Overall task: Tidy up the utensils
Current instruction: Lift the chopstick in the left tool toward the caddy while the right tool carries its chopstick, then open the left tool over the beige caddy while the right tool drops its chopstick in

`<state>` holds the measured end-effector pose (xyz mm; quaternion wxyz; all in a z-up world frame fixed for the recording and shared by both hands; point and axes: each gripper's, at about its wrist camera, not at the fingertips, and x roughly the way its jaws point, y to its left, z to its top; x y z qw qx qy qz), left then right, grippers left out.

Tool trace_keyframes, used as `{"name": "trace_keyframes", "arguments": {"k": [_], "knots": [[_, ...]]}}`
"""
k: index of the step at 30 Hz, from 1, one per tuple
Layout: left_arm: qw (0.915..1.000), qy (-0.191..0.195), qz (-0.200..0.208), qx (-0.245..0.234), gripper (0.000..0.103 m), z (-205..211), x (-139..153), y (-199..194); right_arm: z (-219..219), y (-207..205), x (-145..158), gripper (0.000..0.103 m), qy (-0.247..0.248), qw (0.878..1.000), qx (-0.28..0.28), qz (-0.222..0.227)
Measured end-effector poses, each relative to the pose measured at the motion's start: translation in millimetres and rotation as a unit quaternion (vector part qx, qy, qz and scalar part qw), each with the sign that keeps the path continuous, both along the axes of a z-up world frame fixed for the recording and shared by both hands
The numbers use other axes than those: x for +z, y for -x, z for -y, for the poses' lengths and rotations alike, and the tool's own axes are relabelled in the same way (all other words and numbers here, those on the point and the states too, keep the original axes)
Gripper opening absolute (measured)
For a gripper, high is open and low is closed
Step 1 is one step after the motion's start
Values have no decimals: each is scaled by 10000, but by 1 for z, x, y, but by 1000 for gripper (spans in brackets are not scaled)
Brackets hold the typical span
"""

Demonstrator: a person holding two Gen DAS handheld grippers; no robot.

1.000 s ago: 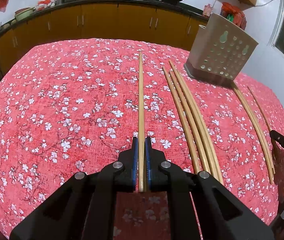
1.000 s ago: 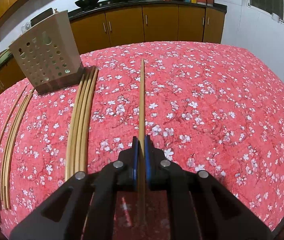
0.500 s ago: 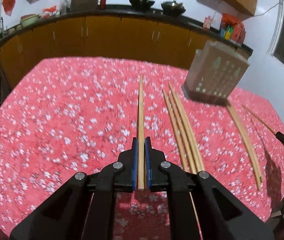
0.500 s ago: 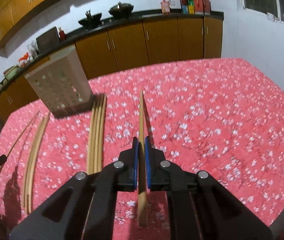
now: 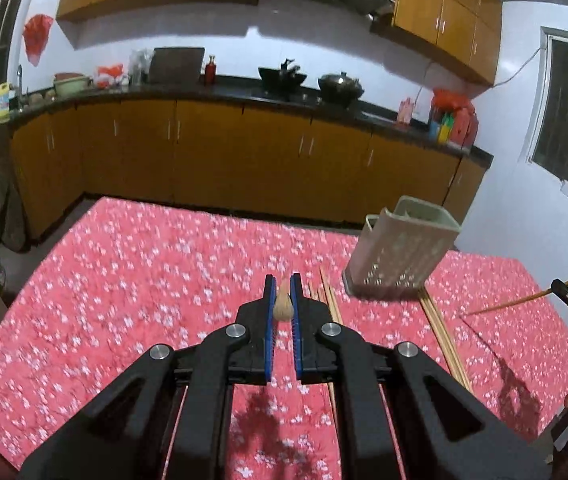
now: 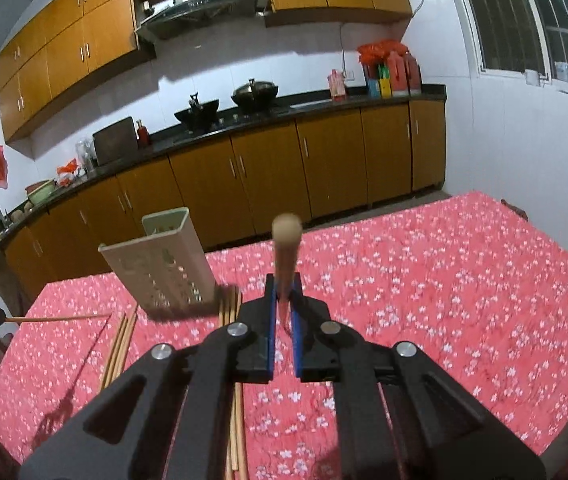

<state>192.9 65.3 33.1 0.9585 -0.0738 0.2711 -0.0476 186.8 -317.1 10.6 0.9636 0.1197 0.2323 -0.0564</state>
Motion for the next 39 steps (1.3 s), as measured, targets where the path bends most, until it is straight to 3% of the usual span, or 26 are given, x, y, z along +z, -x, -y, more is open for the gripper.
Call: {"name": "trace_keyframes", "arguments": {"k": [9,13,19,24,28,33,39], "knots": [[9997,-67,198,114,8,-8,21,-9,-3,-6,22,8,99,9997,61,221],[9990,-176,378,165,7,-9,39,-15,-6,-12,48,8,105,9987,148,485],[9953,-224,926,157,7,3,90,-29,-19,-21,107,8,47,9913,398,1251],[9895,3,1441,77,7,19,131,-33,-34,-35,131,8,7,9848,583,1638],[9820,334,1860,59,7,34,157,-40,-46,-53,134,8,-1,9824,705,1730],[9759,580,2101,44,7,57,163,-57,-60,-80,128,8,69,9827,800,1670],[9820,703,1750,-126,7,77,131,-83,-67,-109,104,8,113,9876,873,1298]]}}
